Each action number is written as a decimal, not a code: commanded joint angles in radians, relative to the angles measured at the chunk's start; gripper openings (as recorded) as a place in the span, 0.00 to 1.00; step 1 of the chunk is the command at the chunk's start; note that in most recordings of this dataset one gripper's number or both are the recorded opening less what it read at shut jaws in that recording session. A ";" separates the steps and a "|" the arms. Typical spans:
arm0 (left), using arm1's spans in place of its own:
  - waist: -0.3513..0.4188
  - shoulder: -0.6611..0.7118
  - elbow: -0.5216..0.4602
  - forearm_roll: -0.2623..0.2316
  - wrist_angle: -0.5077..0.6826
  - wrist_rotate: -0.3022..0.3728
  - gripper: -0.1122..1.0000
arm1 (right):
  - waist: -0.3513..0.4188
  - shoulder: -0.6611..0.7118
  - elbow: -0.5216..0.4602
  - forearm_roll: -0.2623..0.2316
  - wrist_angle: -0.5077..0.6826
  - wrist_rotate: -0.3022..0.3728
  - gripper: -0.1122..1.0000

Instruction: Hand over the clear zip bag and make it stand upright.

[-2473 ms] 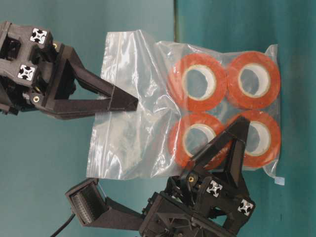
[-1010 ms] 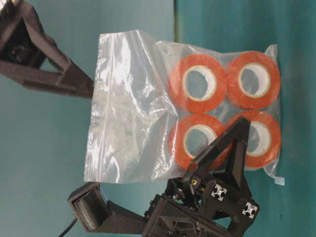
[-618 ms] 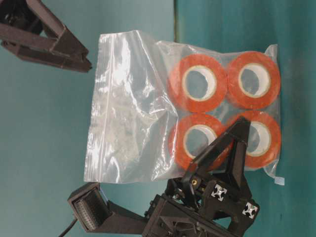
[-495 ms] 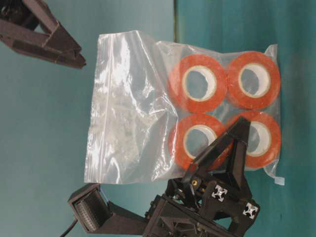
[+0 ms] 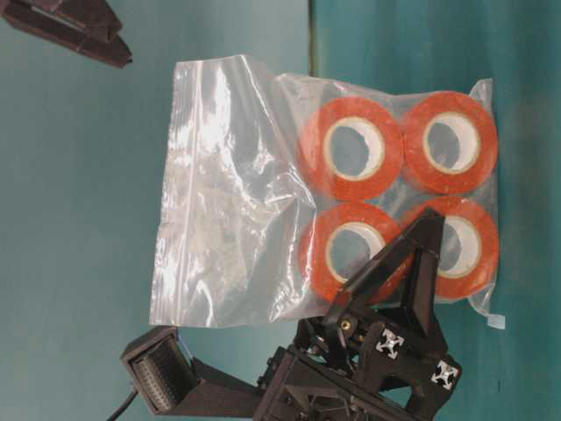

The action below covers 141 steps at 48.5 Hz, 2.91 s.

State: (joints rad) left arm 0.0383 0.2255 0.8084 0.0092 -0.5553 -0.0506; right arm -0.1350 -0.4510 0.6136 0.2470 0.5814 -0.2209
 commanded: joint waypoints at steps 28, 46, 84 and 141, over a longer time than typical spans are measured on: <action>-0.003 -0.014 -0.009 0.002 -0.002 -0.002 0.33 | 0.006 -0.028 0.002 0.002 -0.005 0.009 0.89; -0.003 -0.014 -0.005 0.002 0.003 -0.002 0.33 | 0.006 -0.028 0.003 0.005 -0.006 0.015 0.89; -0.006 -0.014 -0.008 0.002 0.008 -0.002 0.33 | 0.006 -0.029 0.012 0.005 -0.011 0.017 0.89; -0.008 -0.014 -0.017 0.002 0.008 -0.002 0.33 | 0.011 -0.035 0.023 0.005 -0.031 0.040 0.89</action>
State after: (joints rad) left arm 0.0322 0.2240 0.8007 0.0092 -0.5446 -0.0506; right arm -0.1273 -0.4709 0.6458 0.2485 0.5599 -0.1887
